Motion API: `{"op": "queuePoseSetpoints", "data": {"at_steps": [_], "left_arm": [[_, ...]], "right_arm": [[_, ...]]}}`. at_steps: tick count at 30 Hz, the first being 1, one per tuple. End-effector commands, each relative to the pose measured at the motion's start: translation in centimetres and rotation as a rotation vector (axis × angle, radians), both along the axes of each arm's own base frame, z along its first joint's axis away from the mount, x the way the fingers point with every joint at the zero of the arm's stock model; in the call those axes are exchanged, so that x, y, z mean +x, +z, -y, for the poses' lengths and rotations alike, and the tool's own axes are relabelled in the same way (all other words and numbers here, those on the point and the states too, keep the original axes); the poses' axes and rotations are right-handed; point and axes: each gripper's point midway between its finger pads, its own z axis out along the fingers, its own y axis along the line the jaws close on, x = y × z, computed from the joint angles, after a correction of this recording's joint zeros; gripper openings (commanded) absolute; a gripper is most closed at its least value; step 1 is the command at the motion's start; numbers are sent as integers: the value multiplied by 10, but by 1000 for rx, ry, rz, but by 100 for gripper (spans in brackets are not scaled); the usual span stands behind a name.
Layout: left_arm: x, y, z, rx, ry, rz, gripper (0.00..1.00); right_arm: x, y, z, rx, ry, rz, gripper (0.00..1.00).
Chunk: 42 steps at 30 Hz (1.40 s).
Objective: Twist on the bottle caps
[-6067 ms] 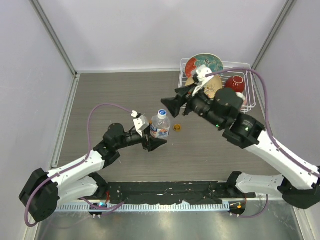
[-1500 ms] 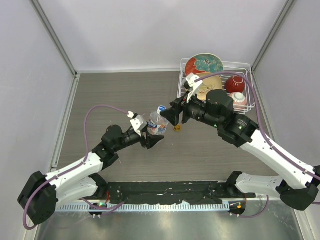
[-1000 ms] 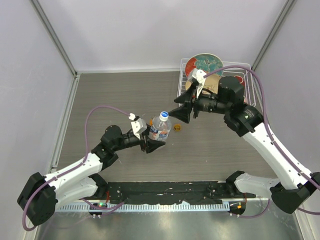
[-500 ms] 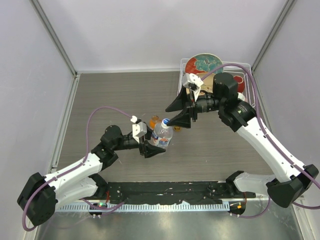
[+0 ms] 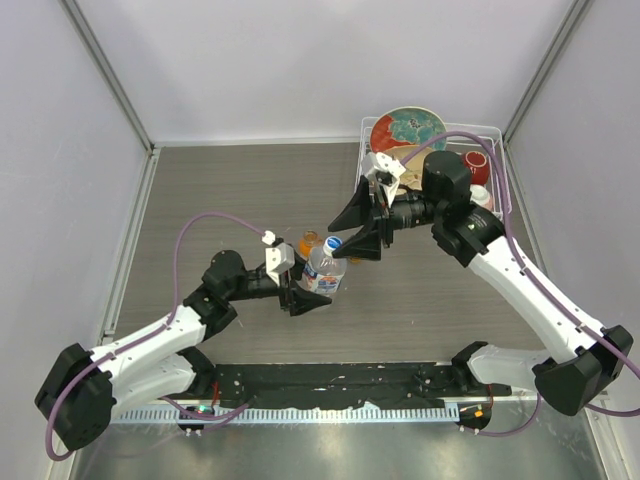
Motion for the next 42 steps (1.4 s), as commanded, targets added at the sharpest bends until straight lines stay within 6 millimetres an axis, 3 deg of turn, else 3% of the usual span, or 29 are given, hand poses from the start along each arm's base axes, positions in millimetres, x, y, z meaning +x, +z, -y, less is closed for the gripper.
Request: {"op": "queuePoseSetpoints", "data": {"at_steps": [1,10,20,23,24,25,27,32,33,36,37,42], "left_arm": [[9,31,3,-69,23,59,0],[16,33,3,-77,64,56,0],[24,34,-1,-81,116,54,0],[35,34,-3,-78,174,72,0],[41,34,-5,-75,206,79,0],[45,34,-6,-68,226,84,0],[56,34,-9,-63,289,89,0],[69,33,-17,-62,371,128,0],[71,34,-18,-63,380,139,0],[77,35,-22,-58,417,157,0],[80,35,-24,-56,440,159,0],[83,35,-27,-61,460,185,1]], "right_arm": [[-8,14,4,45,18,39,63],[-5,5,1,31,14,5,45],[7,-5,-6,-18,-55,-3,16],[17,-15,-13,-90,-151,18,10],[29,-23,-12,-146,-244,17,8],[24,-29,-20,-177,-255,25,7],[48,-40,-16,-252,-435,41,1],[71,-60,-14,-344,-661,-37,1],[83,-63,-6,-361,-767,-46,1],[89,-73,4,-433,-925,-35,1],[99,-74,18,-456,-1040,-22,1],[103,-74,27,-466,-1245,-79,1]]}}
